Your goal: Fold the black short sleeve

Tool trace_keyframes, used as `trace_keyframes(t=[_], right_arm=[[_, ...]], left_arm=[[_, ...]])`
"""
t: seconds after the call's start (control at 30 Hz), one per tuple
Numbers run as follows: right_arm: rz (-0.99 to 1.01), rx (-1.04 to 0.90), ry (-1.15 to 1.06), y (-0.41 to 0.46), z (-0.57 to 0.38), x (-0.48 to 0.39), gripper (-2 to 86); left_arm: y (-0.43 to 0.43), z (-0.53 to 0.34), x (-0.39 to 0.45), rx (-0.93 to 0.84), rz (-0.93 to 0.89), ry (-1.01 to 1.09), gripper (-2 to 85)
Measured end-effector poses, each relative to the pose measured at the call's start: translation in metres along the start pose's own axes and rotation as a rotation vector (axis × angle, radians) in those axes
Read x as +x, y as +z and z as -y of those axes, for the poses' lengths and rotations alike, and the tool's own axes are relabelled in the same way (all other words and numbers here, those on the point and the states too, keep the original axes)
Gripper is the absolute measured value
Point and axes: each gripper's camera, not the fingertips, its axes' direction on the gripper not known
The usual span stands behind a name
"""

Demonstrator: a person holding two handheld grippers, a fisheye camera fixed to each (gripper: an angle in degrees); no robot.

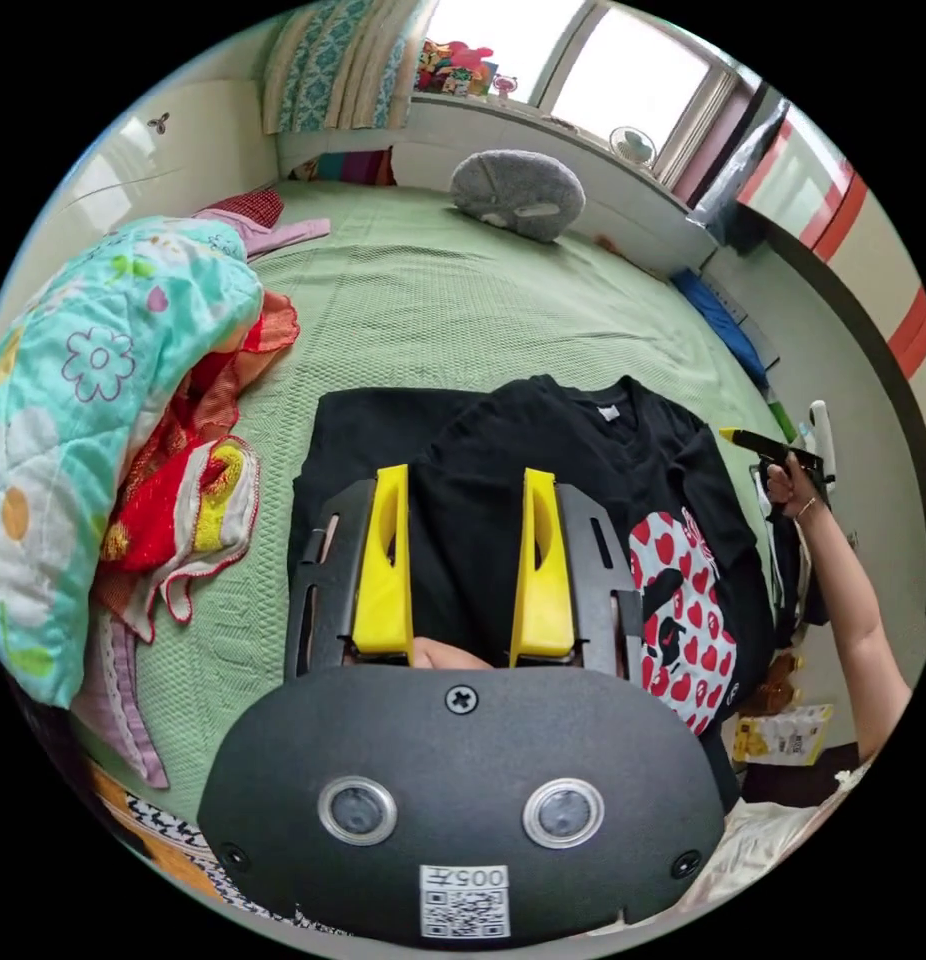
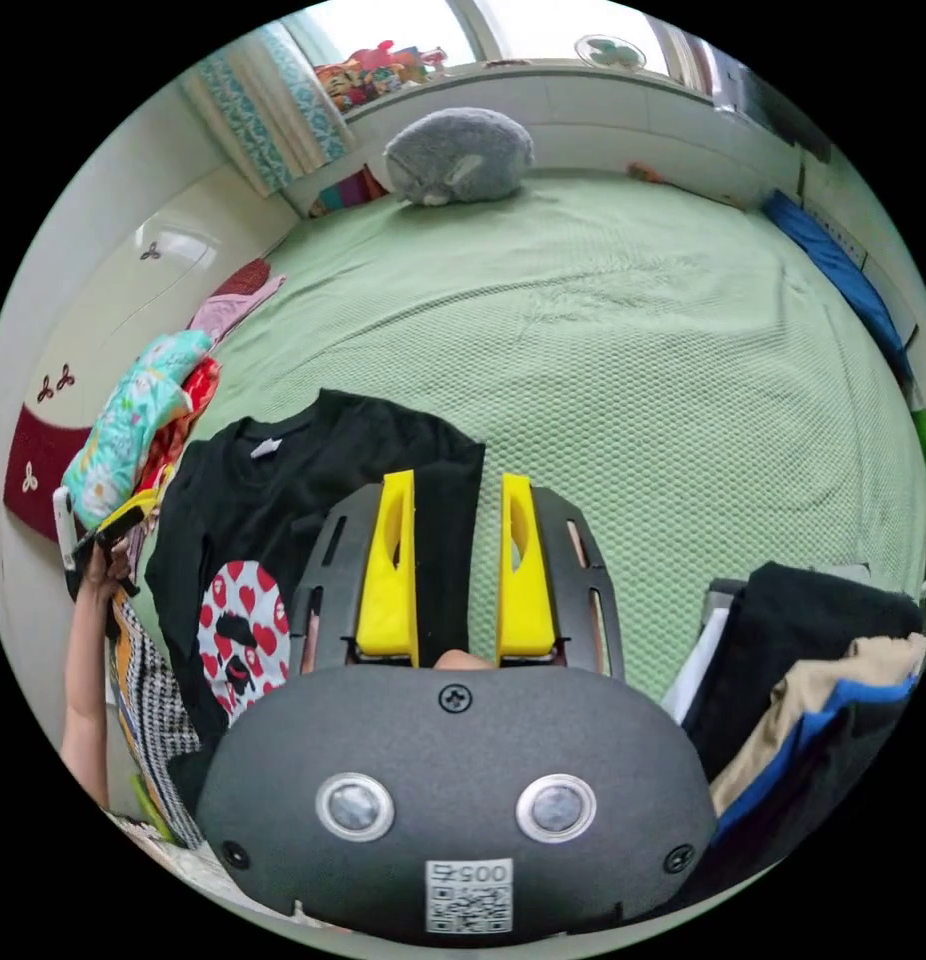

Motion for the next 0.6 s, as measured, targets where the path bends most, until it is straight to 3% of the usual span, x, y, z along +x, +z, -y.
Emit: trace_keyframes(t=[0.3, 0.6], right_arm=[[-0.006, -0.037, -0.064, 0.030, 0.004, -0.004, 9.0], [0.000, 0.011, -0.097, 0.020, -0.008, -0.004, 7.7]], left_arm=[[0.029, 0.018, 0.000, -0.126, 0.119, 0.085, 17.0], [0.023, 0.012, -0.001, -0.114, 0.087, 0.087, 13.6]])
